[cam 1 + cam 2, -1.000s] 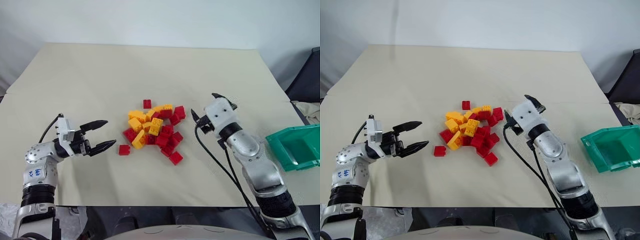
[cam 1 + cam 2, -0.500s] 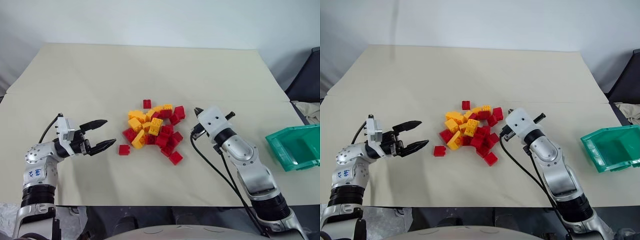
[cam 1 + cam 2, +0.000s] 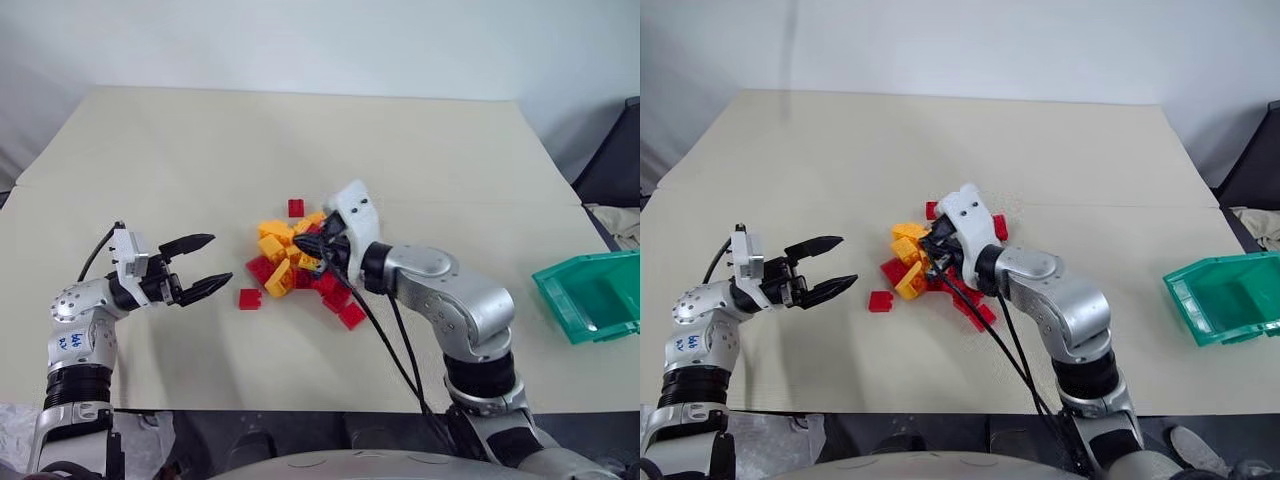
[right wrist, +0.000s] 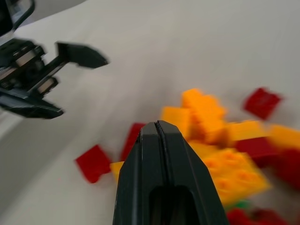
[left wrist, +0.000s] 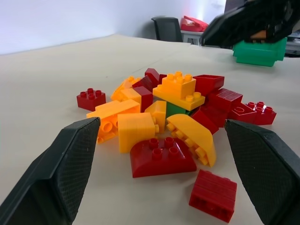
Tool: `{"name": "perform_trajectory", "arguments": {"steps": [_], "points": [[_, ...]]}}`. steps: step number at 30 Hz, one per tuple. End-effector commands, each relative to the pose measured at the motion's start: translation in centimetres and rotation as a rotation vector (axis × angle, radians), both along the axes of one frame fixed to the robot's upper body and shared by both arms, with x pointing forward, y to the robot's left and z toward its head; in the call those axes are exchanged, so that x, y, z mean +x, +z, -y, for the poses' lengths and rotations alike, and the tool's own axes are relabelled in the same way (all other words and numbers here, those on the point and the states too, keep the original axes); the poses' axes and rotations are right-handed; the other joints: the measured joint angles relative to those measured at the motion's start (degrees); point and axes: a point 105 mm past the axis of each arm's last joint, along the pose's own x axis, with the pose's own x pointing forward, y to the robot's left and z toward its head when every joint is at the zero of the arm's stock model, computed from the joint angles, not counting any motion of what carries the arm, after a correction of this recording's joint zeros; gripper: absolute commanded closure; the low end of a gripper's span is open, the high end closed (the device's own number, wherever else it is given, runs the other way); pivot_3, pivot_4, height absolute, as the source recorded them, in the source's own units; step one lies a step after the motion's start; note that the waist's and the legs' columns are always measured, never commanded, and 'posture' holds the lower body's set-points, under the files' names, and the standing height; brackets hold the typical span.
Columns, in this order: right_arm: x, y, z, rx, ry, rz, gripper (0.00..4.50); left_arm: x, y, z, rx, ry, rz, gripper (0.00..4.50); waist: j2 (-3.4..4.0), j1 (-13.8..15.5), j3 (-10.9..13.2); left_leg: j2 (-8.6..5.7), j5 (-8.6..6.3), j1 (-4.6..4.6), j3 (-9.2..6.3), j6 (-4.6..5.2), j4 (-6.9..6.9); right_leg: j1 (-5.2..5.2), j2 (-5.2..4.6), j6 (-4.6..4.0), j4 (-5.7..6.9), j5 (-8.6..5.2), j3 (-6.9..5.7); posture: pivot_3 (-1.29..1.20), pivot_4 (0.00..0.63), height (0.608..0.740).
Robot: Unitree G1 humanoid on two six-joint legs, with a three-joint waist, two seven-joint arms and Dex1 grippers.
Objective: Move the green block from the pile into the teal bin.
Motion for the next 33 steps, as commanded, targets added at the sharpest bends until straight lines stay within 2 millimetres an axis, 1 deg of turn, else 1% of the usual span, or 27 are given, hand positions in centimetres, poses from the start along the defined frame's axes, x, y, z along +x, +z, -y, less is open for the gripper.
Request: {"name": "perform_trajectory", "arguments": {"steps": [1, 2, 4, 8, 10, 13, 16, 19, 21, 24, 27, 28, 30, 33], "points": [[-0.4, -0.3, -2.4, -0.011, 0.057, 0.011, 4.49, -0.4, 0.9, -0.3, -0.006, 0.009, 0.048, 0.00, 0.00, -0.13, 0.00, 0.00, 0.00, 0.00, 0.00, 0.00, -0.01, -0.01, 0.00, 0.00, 0.00, 0.00, 0.00, 0.00, 0.150, 0.740], [-0.2, -0.7, -2.9, -0.020, 0.055, 0.005, 4.49, -0.5, 0.9, -0.4, -0.006, 0.013, 0.049, 0.00, 0.00, -0.37, 0.00, 0.01, 0.00, 0.00, 0.00, 0.00, -0.04, -0.01, 0.00, 0.00, 0.01, 0.00, -0.01, 0.00, 0.150, 0.740], [0.9, -1.3, -3.2, -0.034, 0.016, 0.003, 4.49, -0.6, 0.9, -0.5, -0.003, 0.018, 0.050, 0.00, 0.00, -0.71, 0.00, 0.02, 0.00, -0.02, 0.00, 0.00, -0.04, -0.03, 0.00, 0.00, 0.02, 0.00, -0.02, 0.00, 0.150, 0.740], [3.1, -1.4, -2.4, -0.027, -0.088, 0.034, 4.49, -0.9, 0.8, -0.5, 0.003, 0.017, 0.051, 0.00, -0.01, -1.37, 0.00, 0.02, 0.00, -0.02, 0.00, 0.00, -0.03, -0.03, -0.03, 0.00, 0.02, 0.00, -0.02, 0.00, 0.150, 0.740], [3.6, -1.4, -1.9, -0.028, -0.115, 0.038, 4.49, -1.0, 0.8, -0.6, 0.003, 0.017, 0.051, 0.00, -0.01, -1.41, 0.00, 0.02, 0.00, -0.02, -0.01, 0.00, -0.05, -0.03, -0.04, 0.00, 0.04, 0.00, -0.02, 0.00, 0.150, 0.740], [4.1, -1.9, 0.2, -0.065, -0.180, 0.053, 4.49, -1.1, 0.7, -0.7, 0.007, 0.014, 0.047, 0.00, 0.00, -1.42, 0.00, 0.03, 0.00, -0.04, -0.03, 0.00, -0.10, -0.03, -0.04, 0.00, 0.06, 0.00, -0.04, 0.00, 0.150, 0.740], [4.9, -3.0, 2.9, -0.133, -0.273, 0.058, 4.49, -1.0, 0.8, -0.6, 0.006, 0.014, 0.048, 0.00, -0.03, -1.31, -0.02, 0.02, 0.00, -0.05, -0.03, 0.00, -0.11, -0.02, -0.08, 0.01, 0.05, 0.00, -0.05, 0.00, 0.150, 0.740], [5.3, -3.8, 4.7, -0.192, -0.330, 0.061, 4.49, -0.8, 0.8, -0.5, 0.006, 0.011, 0.049, 0.00, -0.04, -1.34, -0.03, -0.02, 0.00, -0.04, -0.01, 0.00, -0.07, -0.01, -0.11, 0.01, -0.06, 0.00, -0.03, 0.00, 0.150, 0.740], [5.5, -3.7, 5.8, -0.212, -0.350, 0.079, 4.49, -0.7, 0.8, -0.4, 0.006, 0.007, 0.050, 0.00, -0.05, -1.35, -0.03, -0.02, 0.00, -0.03, -0.02, 0.00, -0.07, -0.01, -0.08, 0.01, -0.11, 0.00, -0.04, 0.00, 0.150, 0.740], [5.3, -2.6, 6.3, -0.204, -0.342, 0.108, 4.49, -0.6, 0.8, -0.3, 0.005, 0.003, 0.053, 0.00, -0.02, -1.54, -0.01, -0.01, 0.00, 0.01, -0.01, 0.00, -0.11, -0.02, -0.02, 0.01, -0.09, 0.00, -0.01, 0.00, 0.150, 0.740], [4.5, -1.4, 5.8, -0.161, -0.293, 0.121, 4.49, -0.6, 0.8, -0.3, 0.005, 0.000, 0.055, 0.00, -0.01, -1.59, 0.00, 0.02, 0.00, 0.01, -0.01, 0.00, -0.11, -0.02, 0.03, 0.01, -0.08, 0.00, -0.01, 0.00, 0.150, 0.740], [3.4, -0.7, 5.1, -0.120, -0.228, 0.120, 4.49, -0.6, 0.8, -0.2, 0.005, -0.008, 0.055, 0.00, 0.00, -1.59, 0.00, 0.02, 0.00, 0.01, -0.02, 0.00, -0.11, -0.03, 0.03, 0.01, -0.08, 0.00, -0.01, 0.00, 0.150, 0.740], [1.8, 0.0, 4.7, -0.086, -0.143, 0.126, 4.49, -0.7, 0.7, 0.0, 0.004, -0.017, 0.054, 0.00, 0.01, -1.50, 0.01, 0.03, 0.00, -0.01, -0.02, 0.00, -0.13, -0.04, 0.03, 0.01, -0.10, 0.00, -0.01, 0.00, 0.150, 0.740], [1.1, -0.1, 6.4, -0.098, -0.108, 0.135, 4.49, -0.7, 0.6, 0.0, 0.010, -0.027, 0.050, 0.00, 0.01, -1.32, 0.01, 0.03, 0.00, -0.05, -0.05, 0.00, -0.15, -0.02, 0.01, 0.01, -0.09, 0.00, -0.03, 0.00, 0.150, 0.740]]}}
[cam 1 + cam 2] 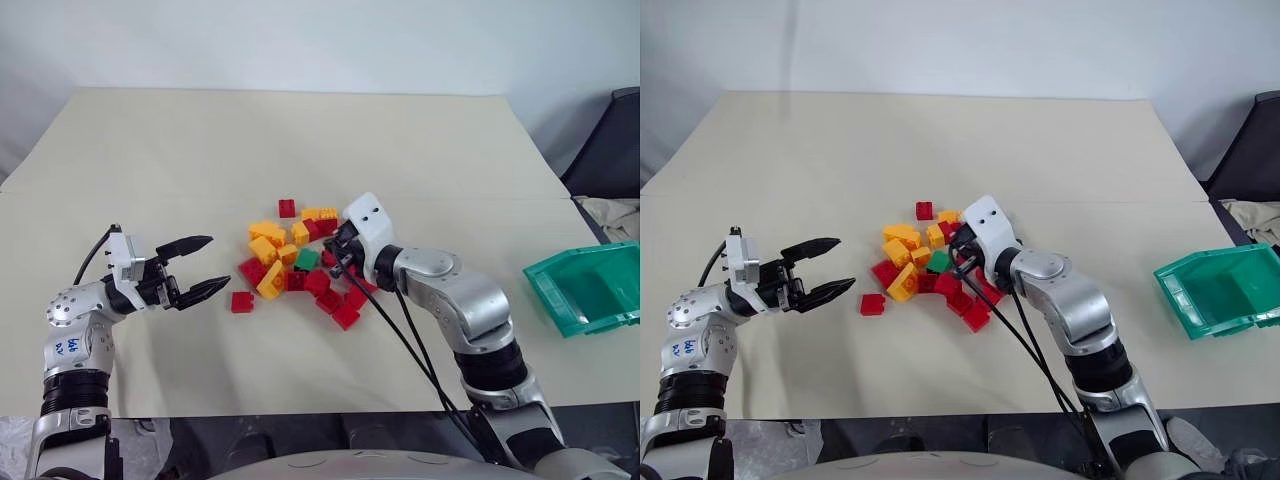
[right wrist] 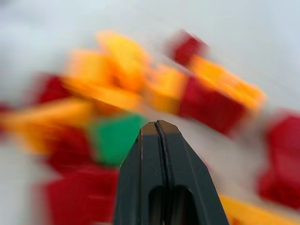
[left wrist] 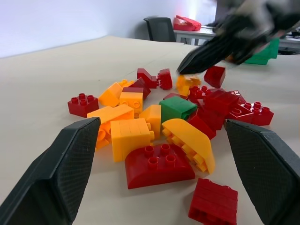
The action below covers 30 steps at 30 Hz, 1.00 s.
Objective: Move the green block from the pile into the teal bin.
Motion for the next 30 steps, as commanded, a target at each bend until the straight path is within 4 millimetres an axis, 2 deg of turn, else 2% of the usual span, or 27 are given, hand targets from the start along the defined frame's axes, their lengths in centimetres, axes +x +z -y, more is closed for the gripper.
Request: {"name": "perform_trajectory", "arguments": {"steps": [1, 2, 5, 9, 14, 17, 20, 26, 30], "points": [[-1.0, 1.1, 2.1, 0.006, 0.046, 0.038, 4.49, -0.1, 0.5, 0.0, 0.001, -0.013, 0.026, 0.00, -0.01, 0.11, 0.00, 0.00, 0.00, 0.00, 0.00, 0.00, 0.01, 0.01, -0.01, 0.00, -0.03, 0.00, 0.00, 0.00, 0.150, 0.740], [-1.1, 1.1, 2.5, 0.000, 0.055, 0.041, 4.49, -0.1, 0.5, 0.0, 0.002, -0.014, 0.025, 0.00, -0.01, 0.28, 0.00, -0.02, 0.00, -0.02, 0.00, 0.00, 0.03, 0.03, -0.05, 0.01, -0.15, 0.01, 0.00, 0.00, 0.150, 0.740], [-2.3, 1.5, 5.5, -0.034, 0.130, 0.053, 3.94, 0.3, 0.5, 0.1, 0.003, -0.017, 0.024, 0.00, 0.00, 0.98, 0.01, -0.10, -0.01, -0.07, 0.01, 0.01, 0.06, 0.05, -0.10, 0.05, -0.22, 0.02, 0.00, 0.00, 0.150, 0.740], [-3.8, 1.0, 8.5, -0.078, 0.178, 0.031, 2.70, 0.7, 0.5, 0.3, 0.001, -0.027, 0.021, 0.00, -0.01, 1.49, 0.01, -0.09, -0.03, -0.05, 0.01, 0.06, 0.04, 0.05, -0.03, 0.07, -0.26, 0.01, 0.00, 0.00, 0.150, 0.740], [-4.8, 0.5, 10.7, -0.127, 0.191, 0.022, 1.08, 1.0, 0.5, 0.6, -0.002, -0.038, 0.022, 0.00, 0.00, 1.49, 0.01, -0.06, -0.04, 0.02, 0.05, 0.08, 0.05, 0.06, 0.04, 0.06, -0.18, 0.00, 0.06, 0.00, 0.150, 0.740], [-4.6, 1.0, 11.4, -0.133, 0.158, 0.042, 0.11, 1.2, 0.6, 0.6, -0.002, -0.043, 0.023, 0.00, 0.00, 1.50, 0.02, -0.07, -0.04, 0.02, 0.08, 0.08, 0.11, 0.06, 0.04, 0.08, -0.16, 0.01, 0.10, 0.00, 0.150, 0.740], [-4.6, 1.4, 10.8, -0.133, 0.169, 0.056, 0.05, 1.2, 0.7, 0.6, -0.001, -0.048, 0.026, 0.00, 0.00, 1.57, 0.02, -0.07, -0.04, 0.02, 0.08, 0.08, 0.15, 0.06, 0.04, 0.09, -0.14, 0.02, 0.10, 0.00, 0.150, 0.740], [-3.0, 2.0, 7.0, -0.117, 0.194, 0.031, 0.05, 1.3, 0.9, 0.5, 0.002, -0.049, 0.032, 0.00, 0.03, 1.39, 0.03, -0.05, -0.04, 0.09, 0.09, 0.08, 0.15, 0.05, 0.05, 0.08, -0.02, 0.02, 0.12, 0.00, 0.150, 0.740], [-1.0, 2.4, 2.3, -0.136, 0.247, 0.016, 0.05, 1.1, 0.9, 0.3, 0.001, -0.038, 0.040, 0.00, 0.07, 1.10, 0.06, -0.04, -0.04, 0.08, 0.14, 0.08, 0.17, 0.01, 0.03, 0.03, 0.03, -0.01, 0.12, 0.00, 0.150, 0.740]]}}
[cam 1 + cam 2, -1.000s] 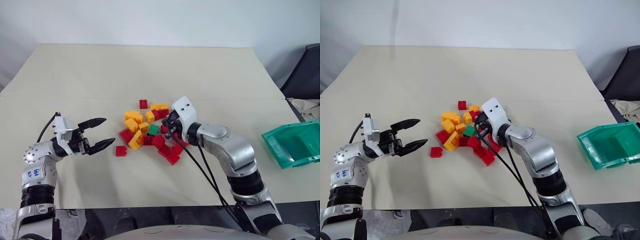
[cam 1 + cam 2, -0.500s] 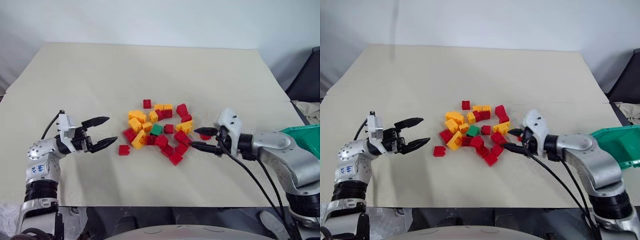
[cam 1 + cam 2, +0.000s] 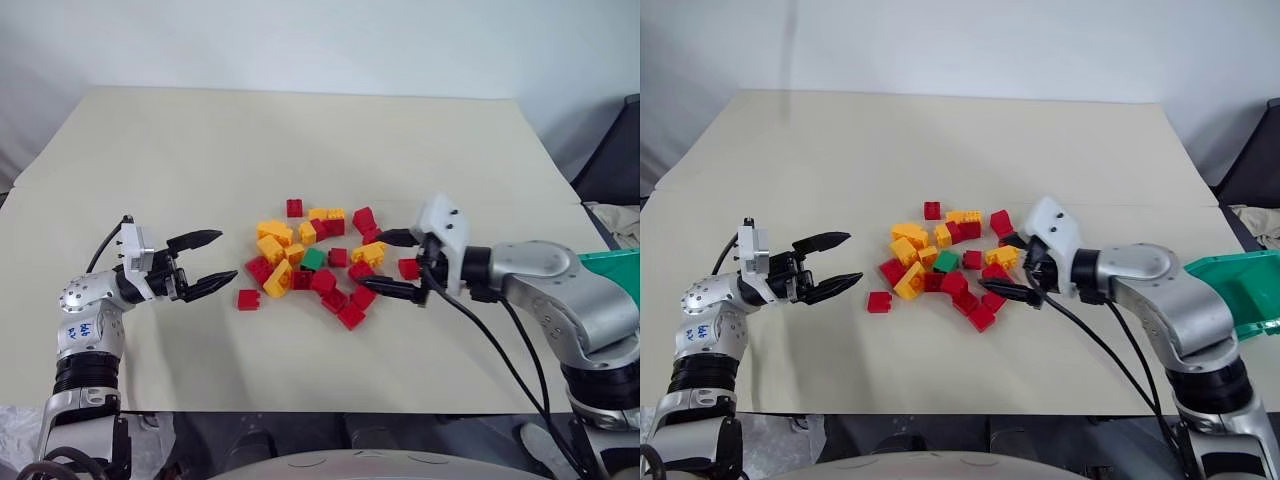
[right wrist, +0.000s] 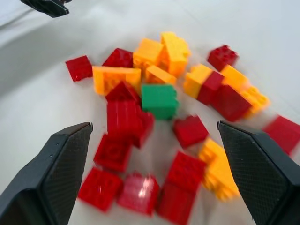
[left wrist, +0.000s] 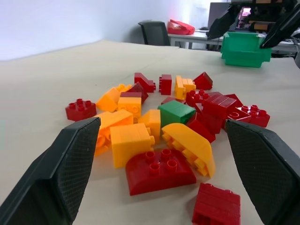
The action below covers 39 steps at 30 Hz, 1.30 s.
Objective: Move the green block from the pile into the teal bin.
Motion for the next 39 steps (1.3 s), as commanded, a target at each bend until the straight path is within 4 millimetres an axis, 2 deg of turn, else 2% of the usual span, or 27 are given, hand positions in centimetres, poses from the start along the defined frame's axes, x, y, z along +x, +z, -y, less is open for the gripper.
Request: {"name": "perform_trajectory", "arguments": {"steps": [1, 3, 8, 14, 24, 27, 32, 39], "points": [[1.3, -0.4, -3.1, -0.077, 0.027, -0.030, 0.05, -0.2, 0.7, -0.3, 0.003, 0.011, 0.045, 0.00, 0.03, -0.09, 0.02, 0.00, 0.00, 0.00, 0.01, 0.00, 0.02, -0.03, -0.01, 0.00, 0.04, 0.00, 0.01, 0.00, 0.150, 0.740], [2.2, -0.7, -4.4, -0.128, 0.027, -0.035, 0.05, -0.5, 0.6, -0.4, 0.000, 0.018, 0.046, 0.00, 0.03, -0.06, 0.02, 0.02, 0.00, -0.01, -0.01, 0.00, 0.00, -0.05, -0.01, -0.03, 0.06, -0.02, -0.03, 0.00, 0.150, 0.740], [4.8, -2.0, -6.3, -0.237, -0.033, -0.089, 0.05, -1.2, 0.2, -0.5, -0.005, 0.038, 0.048, 0.00, 0.04, 0.14, 0.02, 0.04, 0.00, -0.11, -0.02, 0.00, -0.01, -0.07, -0.10, -0.05, 0.10, -0.03, -0.09, 0.00, 0.150, 0.740], [6.3, -3.5, -7.4, -0.324, -0.063, -0.108, 0.05, -1.9, 0.0, -0.8, -0.012, 0.065, 0.049, 0.00, 0.04, 0.11, 0.02, 0.03, 0.00, -0.16, -0.03, 0.00, -0.04, -0.09, -0.15, -0.04, 0.11, -0.02, -0.15, 0.00, 0.150, 0.740], [5.6, -5.6, -7.4, -0.421, -0.009, -0.144, 0.05, -2.1, 0.0, -0.8, -0.016, 0.076, 0.051, 0.00, 0.04, -0.42, 0.01, 0.04, 0.00, -0.15, -0.04, 0.00, -0.04, -0.08, -0.14, -0.04, 0.13, -0.02, -0.16, 0.00, 0.150, 0.740], [5.1, -5.6, -7.5, -0.423, 0.008, -0.145, 0.62, -2.0, 0.1, -0.7, -0.017, 0.071, 0.052, 0.00, 0.03, -0.57, 0.01, 0.04, 0.00, -0.15, -0.05, 0.00, -0.04, -0.08, -0.14, -0.04, 0.12, -0.02, -0.17, 0.00, 0.150, 0.740], [4.7, -5.2, -7.3, -0.416, 0.010, -0.148, 2.32, -2.0, 0.1, -0.6, -0.017, 0.065, 0.053, 0.00, 0.03, -0.95, 0.00, 0.03, 0.00, -0.15, -0.07, 0.00, -0.03, -0.07, -0.15, -0.04, 0.13, -0.02, -0.18, 0.00, 0.150, 0.740], [4.2, -3.8, -6.1, -0.395, 0.000, -0.119, 2.39, -1.8, 0.1, -0.3, -0.020, 0.055, 0.056, 0.00, 0.03, -1.08, 0.01, 0.03, 0.00, -0.18, -0.10, 0.00, -0.04, -0.07, -0.16, -0.04, 0.10, -0.02, -0.20, 0.00, 0.150, 0.740]]}}
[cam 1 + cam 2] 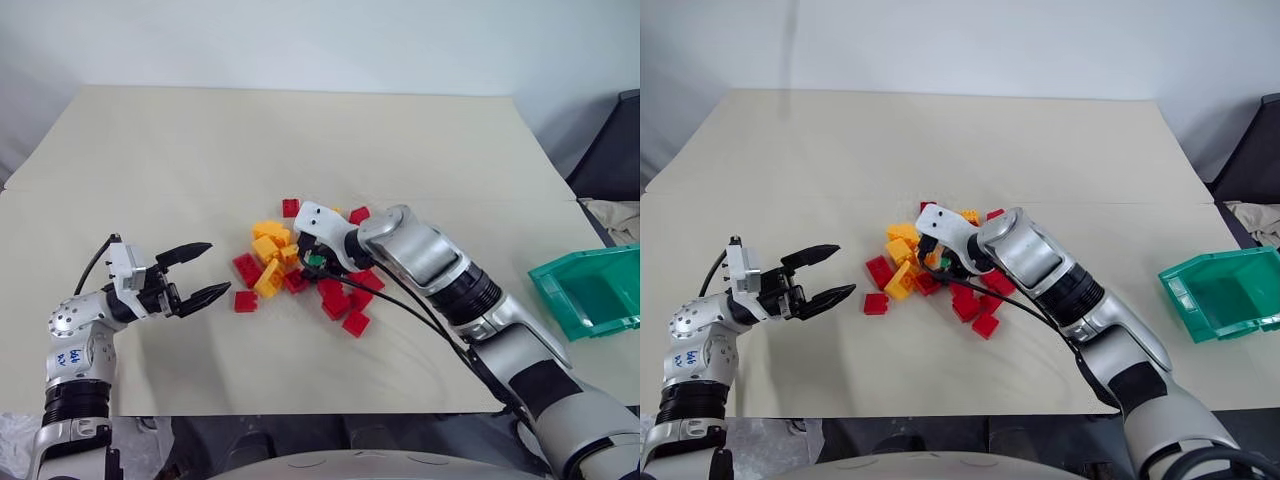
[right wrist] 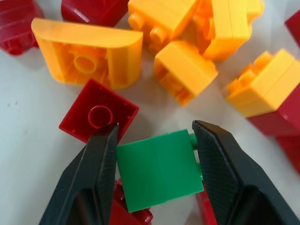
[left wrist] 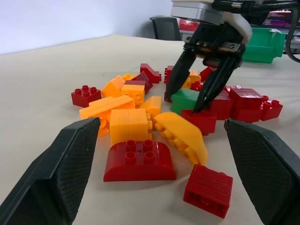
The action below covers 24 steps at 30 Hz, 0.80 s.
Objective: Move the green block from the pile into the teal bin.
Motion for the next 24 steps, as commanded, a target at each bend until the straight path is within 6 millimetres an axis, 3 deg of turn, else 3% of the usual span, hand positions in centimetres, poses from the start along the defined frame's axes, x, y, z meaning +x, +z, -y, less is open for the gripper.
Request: {"name": "perform_trajectory", "arguments": {"steps": [1, 9, 11, 15, 18, 24], "points": [[-0.3, 1.1, 0.9, 0.028, -0.010, 0.019, 2.39, 0.0, 1.1, 0.3, -0.009, -0.019, 0.052, 0.00, 0.00, -0.04, 0.00, -0.01, 0.00, -0.01, 0.00, 0.00, 0.00, 0.00, -0.01, 0.00, -0.01, 0.00, 0.00, 0.00, 0.150, 0.740], [-1.1, 6.9, 2.6, 0.318, 0.020, 0.159, 2.39, 0.1, 1.3, 1.9, -0.014, -0.088, 0.054, 0.00, 0.02, 0.04, 0.01, -0.01, 0.00, -0.03, -0.02, 0.00, -0.01, 0.00, 0.02, 0.00, -0.03, 0.00, 0.00, 0.00, 0.150, 0.740], [-1.3, 8.0, 3.9, 0.373, 0.011, 0.222, 2.39, 0.3, 1.3, 2.9, -0.014, -0.124, 0.050, 0.00, 0.02, 0.04, 0.01, -0.01, 0.00, -0.03, -0.02, 0.00, -0.02, 0.01, 0.03, 0.01, -0.04, 0.00, 0.00, 0.00, 0.150, 0.740], [-1.1, 9.7, 10.2, 0.400, -0.180, 0.408, 2.39, 1.1, 2.0, 6.4, -0.015, -0.225, 0.058, 0.00, 0.02, 1.57, 0.02, -0.07, 0.00, -0.10, -0.14, 0.00, 0.01, 0.05, 0.04, 0.03, -0.24, 0.01, -0.04, 0.00, 0.150, 0.740], [-1.4, 9.8, 13.8, 0.360, -0.324, 0.458, 2.39, 1.4, 2.4, 7.7, -0.010, -0.267, 0.070, 0.00, 0.04, 1.54, 0.03, -0.10, 0.00, -0.21, -0.12, 0.00, 0.07, 0.04, 0.03, 0.14, -0.32, 0.07, 0.01, 0.00, 0.150, 0.740], [-3.7, 10.3, 21.6, 0.258, -0.663, 0.555, 2.39, 2.4, 3.1, 10.9, 0.049, -0.361, 0.088, 0.00, 0.06, 1.66, 0.04, -0.10, 0.00, -0.20, -0.13, 0.01, 0.07, 0.03, 0.12, 0.14, -0.40, 0.07, 0.07, 0.00, 0.150, 0.740]]}}
